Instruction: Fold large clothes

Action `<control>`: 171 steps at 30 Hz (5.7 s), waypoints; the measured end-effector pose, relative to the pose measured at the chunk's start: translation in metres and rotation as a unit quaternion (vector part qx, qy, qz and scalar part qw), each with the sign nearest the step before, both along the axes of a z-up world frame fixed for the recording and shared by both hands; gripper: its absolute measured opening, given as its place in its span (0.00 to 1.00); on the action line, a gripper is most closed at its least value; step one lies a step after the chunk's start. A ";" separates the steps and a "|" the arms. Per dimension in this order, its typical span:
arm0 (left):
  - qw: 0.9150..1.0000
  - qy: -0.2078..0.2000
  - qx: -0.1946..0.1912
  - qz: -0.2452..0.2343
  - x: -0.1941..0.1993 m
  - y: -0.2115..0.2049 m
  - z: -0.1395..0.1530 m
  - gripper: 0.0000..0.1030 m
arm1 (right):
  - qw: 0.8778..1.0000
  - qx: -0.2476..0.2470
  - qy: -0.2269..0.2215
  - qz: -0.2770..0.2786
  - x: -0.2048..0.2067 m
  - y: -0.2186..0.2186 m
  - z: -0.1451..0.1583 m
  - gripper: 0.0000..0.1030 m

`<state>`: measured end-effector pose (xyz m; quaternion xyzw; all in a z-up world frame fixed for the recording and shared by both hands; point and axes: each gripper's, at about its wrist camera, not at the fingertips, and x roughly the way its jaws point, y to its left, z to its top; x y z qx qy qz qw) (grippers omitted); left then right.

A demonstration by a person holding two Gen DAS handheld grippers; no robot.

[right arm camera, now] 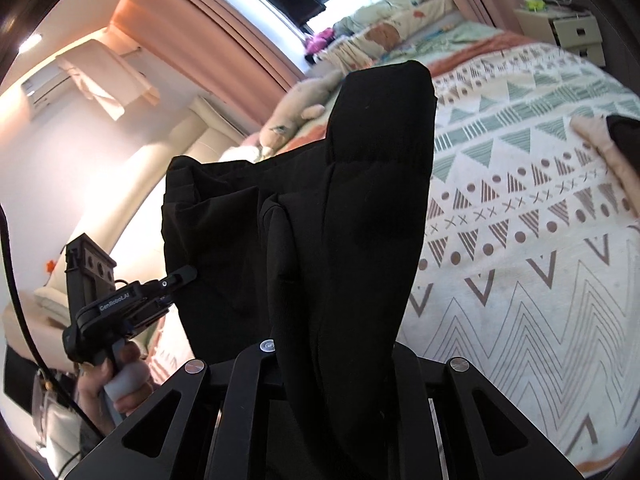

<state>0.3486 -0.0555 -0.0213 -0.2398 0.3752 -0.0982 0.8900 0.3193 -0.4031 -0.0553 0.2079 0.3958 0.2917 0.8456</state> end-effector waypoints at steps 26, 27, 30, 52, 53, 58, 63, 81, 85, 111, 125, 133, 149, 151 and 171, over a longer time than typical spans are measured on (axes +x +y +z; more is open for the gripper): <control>0.991 -0.050 -0.038 -0.119 -0.036 -0.197 0.090 0.17 | 0.987 -0.057 -0.114 -0.094 -0.093 -0.152 0.117 0.15; 0.990 -0.050 -0.041 -0.123 -0.035 -0.208 0.093 0.17 | 0.986 -0.058 -0.117 -0.102 -0.095 -0.165 0.120 0.15; 0.988 -0.054 -0.042 -0.140 -0.035 -0.247 0.103 0.17 | 0.982 -0.063 -0.131 -0.124 -0.103 -0.196 0.132 0.15; 0.963 -0.018 -0.061 -0.261 -0.019 -0.442 0.127 0.17 | 0.938 -0.157 -0.171 -0.258 -0.131 -0.348 0.193 0.15; 0.963 -0.015 -0.062 -0.262 -0.014 -0.444 0.125 0.17 | 0.937 -0.157 -0.169 -0.260 -0.128 -0.348 0.193 0.15; 0.963 -0.002 -0.049 -0.265 0.014 -0.455 0.111 0.17 | 0.941 -0.148 -0.152 -0.265 -0.100 -0.357 0.183 0.15; 0.960 0.031 -0.046 -0.275 0.053 -0.459 0.093 0.17 | 0.943 -0.154 -0.122 -0.270 -0.057 -0.362 0.159 0.15; 0.951 0.141 -0.068 -0.268 0.202 -0.449 -0.041 0.18 | 0.946 -0.205 -0.005 -0.251 0.090 -0.377 0.054 0.15; 0.949 0.166 -0.067 -0.259 0.223 -0.451 -0.074 0.19 | 0.940 -0.231 0.023 -0.250 0.115 -0.375 0.025 0.15; 0.950 0.151 -0.053 -0.269 0.220 -0.415 -0.088 0.41 | 0.877 -0.143 0.095 -0.448 -0.083 -0.473 0.003 0.60; 0.945 0.140 -0.079 -0.285 0.243 -0.439 -0.100 0.41 | 0.871 -0.084 0.087 -0.476 -0.103 -0.476 -0.030 0.10; 0.946 0.119 -0.054 -0.296 0.258 -0.468 -0.095 0.41 | 0.865 -0.083 0.050 -0.492 -0.110 -0.485 -0.028 0.07; 0.956 0.059 0.022 -0.288 0.240 -0.432 -0.067 0.41 | 0.851 -0.100 0.057 -0.513 -0.097 -0.499 -0.031 0.06; 0.957 0.067 0.023 -0.282 0.241 -0.426 -0.071 0.41 | 0.847 -0.096 0.072 -0.518 -0.094 -0.501 -0.032 0.06; 0.967 0.014 0.047 -0.250 0.175 -0.338 0.013 0.79 | 0.851 -0.140 0.080 -0.500 -0.160 -0.425 0.054 0.57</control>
